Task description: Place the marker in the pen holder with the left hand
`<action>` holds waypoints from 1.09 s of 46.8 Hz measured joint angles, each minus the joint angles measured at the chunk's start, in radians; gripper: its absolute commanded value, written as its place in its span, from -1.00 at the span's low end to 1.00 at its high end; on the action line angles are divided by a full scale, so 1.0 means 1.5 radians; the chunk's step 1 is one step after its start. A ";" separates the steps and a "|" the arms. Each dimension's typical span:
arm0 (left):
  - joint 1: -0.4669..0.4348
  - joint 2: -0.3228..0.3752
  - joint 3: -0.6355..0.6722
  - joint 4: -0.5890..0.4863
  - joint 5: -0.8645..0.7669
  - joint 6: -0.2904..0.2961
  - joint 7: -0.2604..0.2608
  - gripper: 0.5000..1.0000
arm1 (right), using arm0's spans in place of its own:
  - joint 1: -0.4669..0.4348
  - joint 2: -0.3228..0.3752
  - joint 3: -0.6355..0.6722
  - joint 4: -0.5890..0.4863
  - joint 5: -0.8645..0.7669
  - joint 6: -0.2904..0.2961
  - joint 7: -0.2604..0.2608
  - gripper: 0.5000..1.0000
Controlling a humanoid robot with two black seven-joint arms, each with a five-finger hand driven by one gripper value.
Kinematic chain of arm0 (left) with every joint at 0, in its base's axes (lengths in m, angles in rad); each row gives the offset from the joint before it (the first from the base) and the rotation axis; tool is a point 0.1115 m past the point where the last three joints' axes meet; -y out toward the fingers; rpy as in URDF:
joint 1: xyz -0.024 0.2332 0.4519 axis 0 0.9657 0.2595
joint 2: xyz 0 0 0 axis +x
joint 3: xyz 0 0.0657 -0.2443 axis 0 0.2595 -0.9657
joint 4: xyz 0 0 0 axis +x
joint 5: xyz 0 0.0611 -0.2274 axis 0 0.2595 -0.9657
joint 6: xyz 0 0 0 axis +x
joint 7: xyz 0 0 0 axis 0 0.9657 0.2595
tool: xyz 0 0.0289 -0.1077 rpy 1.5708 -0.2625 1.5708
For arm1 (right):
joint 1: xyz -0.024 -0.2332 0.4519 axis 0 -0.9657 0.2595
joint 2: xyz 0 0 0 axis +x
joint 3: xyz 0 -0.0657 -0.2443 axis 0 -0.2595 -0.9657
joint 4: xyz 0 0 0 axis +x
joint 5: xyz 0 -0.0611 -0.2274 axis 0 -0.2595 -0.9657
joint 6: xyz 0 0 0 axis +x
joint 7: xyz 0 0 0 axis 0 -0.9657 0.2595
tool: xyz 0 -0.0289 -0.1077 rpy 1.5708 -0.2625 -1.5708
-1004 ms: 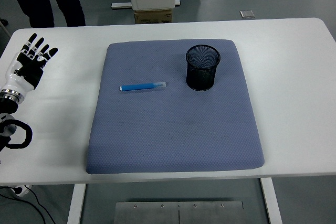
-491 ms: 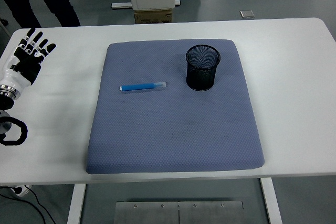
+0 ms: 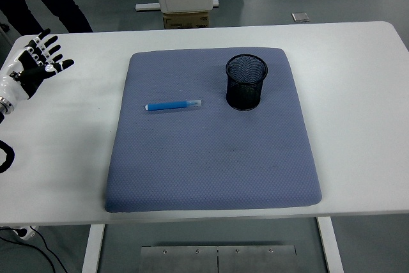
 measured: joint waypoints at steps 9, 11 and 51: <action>-0.046 -0.002 0.081 -0.001 -0.010 0.004 0.003 1.00 | 0.000 0.000 0.000 0.000 0.000 0.000 0.000 1.00; -0.052 -0.003 0.090 -0.001 -0.010 0.008 0.004 1.00 | 0.000 0.000 0.000 0.000 0.000 0.000 0.000 1.00; -0.322 -0.127 0.544 -0.019 0.001 0.040 -0.068 1.00 | 0.000 0.000 0.000 0.000 0.000 0.000 0.000 1.00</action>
